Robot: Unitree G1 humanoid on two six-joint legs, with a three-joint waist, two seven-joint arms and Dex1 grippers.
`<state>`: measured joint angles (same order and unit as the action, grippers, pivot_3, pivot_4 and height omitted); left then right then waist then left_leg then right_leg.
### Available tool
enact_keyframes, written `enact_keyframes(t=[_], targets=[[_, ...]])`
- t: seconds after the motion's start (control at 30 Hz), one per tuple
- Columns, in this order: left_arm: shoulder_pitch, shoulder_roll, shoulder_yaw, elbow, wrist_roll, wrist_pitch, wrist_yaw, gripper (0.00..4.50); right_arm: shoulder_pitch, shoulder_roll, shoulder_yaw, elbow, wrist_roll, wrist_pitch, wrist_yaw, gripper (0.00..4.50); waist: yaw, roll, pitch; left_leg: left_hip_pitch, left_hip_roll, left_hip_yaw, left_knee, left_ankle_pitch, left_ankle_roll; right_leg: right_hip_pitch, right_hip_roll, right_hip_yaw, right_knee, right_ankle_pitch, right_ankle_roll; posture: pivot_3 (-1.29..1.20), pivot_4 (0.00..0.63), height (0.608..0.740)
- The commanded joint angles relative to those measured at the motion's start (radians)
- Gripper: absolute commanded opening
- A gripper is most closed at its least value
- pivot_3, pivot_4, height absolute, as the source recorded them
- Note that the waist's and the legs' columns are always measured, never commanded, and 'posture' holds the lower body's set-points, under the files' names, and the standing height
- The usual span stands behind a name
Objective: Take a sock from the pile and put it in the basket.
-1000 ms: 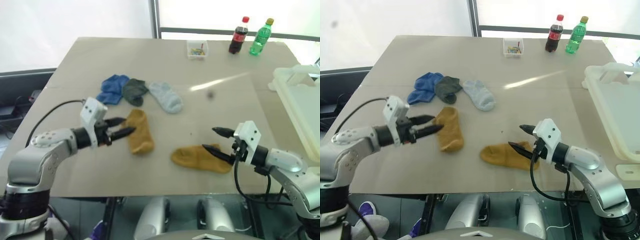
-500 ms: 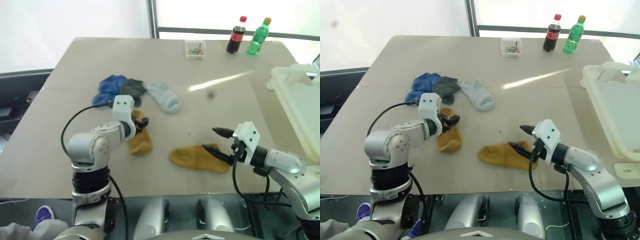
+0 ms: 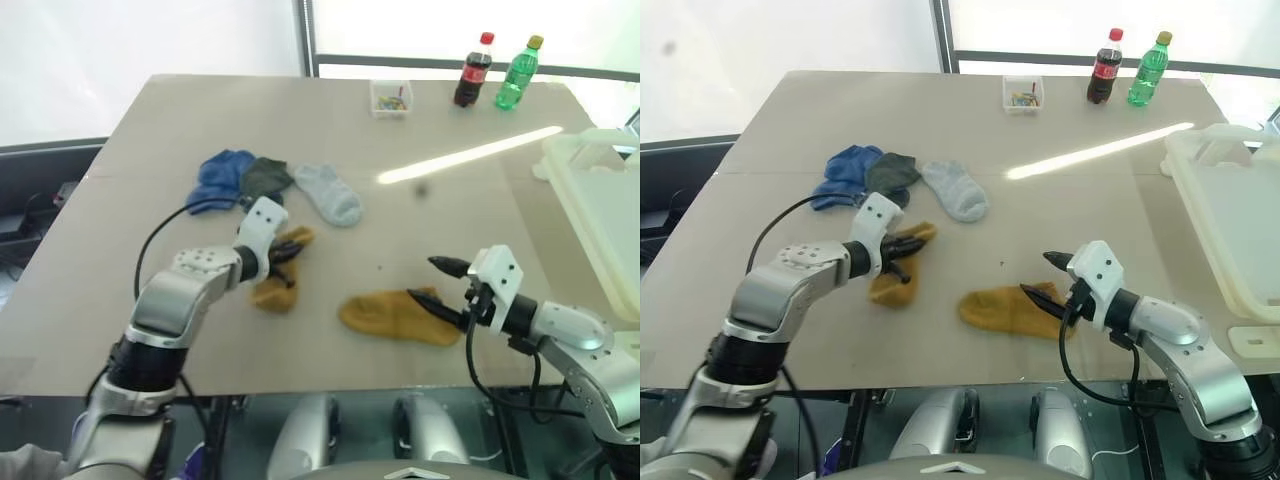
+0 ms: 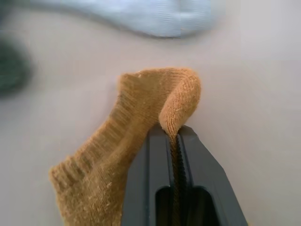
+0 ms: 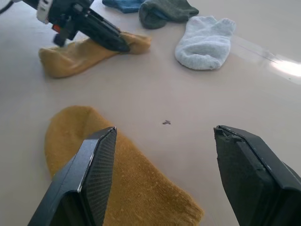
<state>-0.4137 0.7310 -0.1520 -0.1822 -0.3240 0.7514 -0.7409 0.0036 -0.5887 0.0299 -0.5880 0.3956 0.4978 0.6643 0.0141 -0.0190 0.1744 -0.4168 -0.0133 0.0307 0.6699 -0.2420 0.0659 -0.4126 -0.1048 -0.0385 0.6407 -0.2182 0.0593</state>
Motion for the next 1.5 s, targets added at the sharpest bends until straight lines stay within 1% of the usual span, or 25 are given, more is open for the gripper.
enact_keyframes(t=[0.03,0.1,0.17,0.23,0.3,0.33,0.37,0.4,0.43,0.47,0.5,0.53,0.63,0.7,0.73,0.8,0.87,0.9,1.0,1.07,1.13,1.3,1.43,1.47,1.5], targets=[[0.001,0.061,-0.081,0.037,0.057,-0.337,-0.269,0.06,0.002,0.007,-0.029,-0.042,0.009,0.012,-0.033,3.36,0.002,0.0,0.0,0.0,0.0,0.0,0.0,0.0,0.0,0.0,-0.001,0.0,-0.001,0.0,0.0,0.0,0.15,0.729],[-0.031,0.025,-0.132,0.102,0.11,-0.483,-0.309,0.06,0.006,0.013,-0.02,-0.062,-0.022,0.048,-0.089,3.36,0.006,0.001,0.0,-0.001,0.0,0.0,0.0,0.0,0.0,0.0,-0.002,0.0,-0.002,0.0,0.0,0.0,0.15,0.729],[-0.065,-0.031,-0.164,0.173,0.156,-0.593,-0.315,0.06,0.001,0.019,-0.012,-0.072,-0.011,0.107,-0.119,3.36,0.012,0.001,0.0,-0.002,0.0,0.0,0.0,-0.001,0.001,0.0,-0.003,0.002,-0.003,0.0,0.0,0.0,0.15,0.729],[-0.099,-0.08,-0.177,0.24,0.149,-0.639,-0.367,0.06,-0.006,0.026,-0.004,-0.085,-0.013,0.153,-0.148,3.36,0.016,0.0,0.0,-0.003,0.0,-0.001,0.001,-0.003,0.005,0.0,-0.003,0.002,-0.004,0.0,0.0,0.0,0.15,0.729],[-0.123,-0.103,-0.174,0.272,0.155,-0.612,-0.373,0.06,-0.015,0.033,0.008,-0.1,-0.012,0.206,-0.175,3.36,0.014,0.0,0.0,-0.006,0.0,-0.001,0.001,-0.003,0.005,-0.002,-0.002,0.002,-0.004,0.0,0.0,0.0,0.15,0.729],[-0.122,-0.096,-0.174,0.274,0.174,-0.628,-0.371,0.55,-0.021,0.039,0.015,-0.105,-0.011,0.227,-0.185,3.36,0.007,0.0,0.0,-0.007,0.0,-0.001,0.001,-0.003,0.006,-0.003,-0.002,0.001,-0.004,0.0,0.0,0.0,0.15,0.729],[-0.113,-0.085,-0.168,0.264,0.178,-0.633,-0.379,0.89,-0.029,0.047,0.02,-0.111,-0.004,0.246,-0.194,3.36,0.003,0.0,0.0,-0.009,0.0,-0.001,0.002,-0.002,0.005,-0.006,0.001,-0.001,-0.002,0.003,0.004,0.0,0.15,0.729],[-0.099,-0.072,-0.158,0.245,0.173,-0.634,-0.392,0.99,-0.038,0.056,0.025,-0.116,0.002,0.262,-0.202,3.36,0.0,0.0,0.0,-0.01,0.0,-0.001,0.002,-0.002,0.005,-0.007,0.002,-0.002,-0.001,0.003,0.004,0.0,0.15,0.729],[-0.082,-0.061,-0.137,0.216,0.159,-0.621,-0.39,1.59,-0.052,0.066,0.033,-0.12,0.006,0.28,-0.209,3.36,-0.007,0.001,0.0,-0.01,0.0,-0.001,0.002,-0.002,0.005,-0.007,0.003,-0.002,0.0,0.003,0.004,0.0,0.15,0.729],[-0.066,-0.052,-0.113,0.182,0.141,-0.594,-0.383,1.81,-0.067,0.074,0.04,-0.121,0.008,0.295,-0.216,3.36,-0.01,0.001,0.0,-0.01,0.0,-0.001,0.001,-0.002,0.005,-0.007,0.004,-0.002,0.0,0.003,0.004,0.0,0.15,0.729],[-0.044,-0.044,-0.075,0.128,0.103,-0.54,-0.366,2.4,-0.087,0.085,0.047,-0.12,0.014,0.311,-0.219,3.36,-0.014,0.001,0.0,-0.01,0.0,-0.001,0.001,-0.002,0.005,-0.007,0.005,-0.002,0.0,0.003,0.004,0.0,0.15,0.729],[-0.02,-0.032,-0.036,0.068,0.061,-0.483,-0.355,2.81,-0.112,0.096,0.053,-0.116,0.026,0.33,-0.22,3.36,-0.015,0.001,0.0,-0.01,0.0,-0.001,0.002,-0.002,0.006,-0.007,0.005,-0.002,0.0,0.003,0.004,0.0,0.15,0.729],[0.029,0.005,0.066,-0.075,-0.072,-0.295,-0.338,2.81,-0.193,0.122,0.07,-0.091,0.05,0.375,-0.215,3.36,-0.021,0.001,0.001,-0.011,0.0,-0.003,0.003,-0.003,0.006,-0.007,0.004,-0.003,0.0,0.003,0.005,0.0,0.15,0.729],[0.056,0.036,0.161,-0.155,-0.194,-0.112,-0.297,2.81,-0.263,0.131,0.107,-0.043,0.047,0.373,-0.187,3.36,-0.02,0.001,0.001,-0.011,0.0,-0.005,0.004,-0.003,0.006,-0.006,0.004,-0.005,0.0,0.003,0.005,0.0,0.15,0.729],[0.067,0.05,0.194,-0.184,-0.237,-0.045,-0.282,2.81,-0.288,0.133,0.121,-0.024,0.046,0.371,-0.176,3.36,-0.023,0.001,0.001,-0.011,0.0,-0.006,0.005,-0.003,0.006,-0.006,0.004,-0.006,0.0,0.003,0.005,0.0,0.15,0.729],[0.147,0.074,0.275,-0.256,-0.279,0.071,-0.208,2.81,-0.356,0.147,0.174,0.038,0.032,0.358,-0.152,3.36,-0.026,0.001,0.001,-0.011,0.0,-0.007,0.006,-0.003,0.006,-0.005,0.005,-0.007,0.001,0.003,0.005,0.0,0.15,0.729],[0.228,0.073,0.331,-0.308,-0.3,0.199,-0.108,2.81,-0.406,0.16,0.219,0.095,0.017,0.347,-0.131,3.36,-0.028,0.002,0.001,-0.01,0.0,-0.007,0.006,-0.002,0.005,-0.005,0.006,-0.006,0.001,0.003,0.005,0.0,0.15,0.729],[0.265,0.072,0.338,-0.332,-0.285,0.217,-0.07,2.81,-0.423,0.164,0.237,0.12,0.006,0.333,-0.121,3.36,-0.032,0.002,0.001,-0.01,0.0,-0.007,0.006,-0.001,0.003,-0.005,0.006,-0.006,0.001,0.003,0.005,0.0,0.15,0.729],[0.342,-0.01,0.396,-0.399,-0.32,0.34,0.075,2.81,-0.481,0.196,0.28,0.221,-0.031,0.298,-0.106,3.36,-0.025,0.002,0.001,-0.01,0.0,-0.007,0.006,0.0,0.002,-0.005,0.007,-0.005,0.002,0.003,0.005,0.0,0.15,0.729],[0.382,-0.053,0.417,-0.433,-0.326,0.397,0.148,2.81,-0.511,0.212,0.306,0.289,-0.065,0.264,-0.096,3.36,-0.013,0.001,0.001,-0.011,0.0,-0.009,0.007,0.0,0.001,-0.005,0.007,-0.007,0.002,0.003,0.005,0.0,0.15,0.729],[0.432,-0.074,0.421,-0.455,-0.298,0.425,0.212,2.81,-0.542,0.227,0.336,0.357,-0.098,0.23,-0.084,3.36,-0.015,0.001,0.001,-0.01,0.0,-0.008,0.007,0.0,0.001,-0.005,0.007,-0.006,0.002,0.003,0.005,0.0,0.15,0.729],[0.475,-0.125,0.466,-0.469,-0.322,0.464,0.281,2.81,-0.586,0.253,0.369,0.485,-0.161,0.183,-0.064,3.36,-0.023,0.001,0.001,-0.002,0.0,-0.007,0.005,0.0,0.0,0.001,0.007,-0.004,0.002,0.003,0.004,0.0,0.15,0.729],[0.488,-0.148,0.457,-0.467,-0.335,0.473,0.309,2.81,-0.616,0.264,0.376,0.56,-0.193,0.172,-0.042,3.36,-0.026,0.002,0.001,0.001,0.0,-0.006,0.001,0.002,-0.002,0.001,0.008,-0.002,0.003,0.003,0.004,0.0,0.15,0.729],[0.482,-0.155,0.444,-0.456,-0.327,0.468,0.322,2.43,-0.62,0.266,0.383,0.578,-0.203,0.163,-0.032,3.36,-0.026,0.002,0.0,0.001,0.0,-0.005,0.001,0.002,-0.002,0.001,0.008,-0.002,0.003,0.003,0.004,0.0,0.15,0.729],[0.475,-0.155,0.42,-0.444,-0.315,0.453,0.326,2.3,-0.62,0.27,0.389,0.594,-0.212,0.154,-0.025,3.12,-0.026,0.002,0.0,0.001,0.0,-0.005,0.001,0.002,-0.002,0.001,0.008,-0.002,0.003,0.003,0.004,0.0,0.15,0.729]])
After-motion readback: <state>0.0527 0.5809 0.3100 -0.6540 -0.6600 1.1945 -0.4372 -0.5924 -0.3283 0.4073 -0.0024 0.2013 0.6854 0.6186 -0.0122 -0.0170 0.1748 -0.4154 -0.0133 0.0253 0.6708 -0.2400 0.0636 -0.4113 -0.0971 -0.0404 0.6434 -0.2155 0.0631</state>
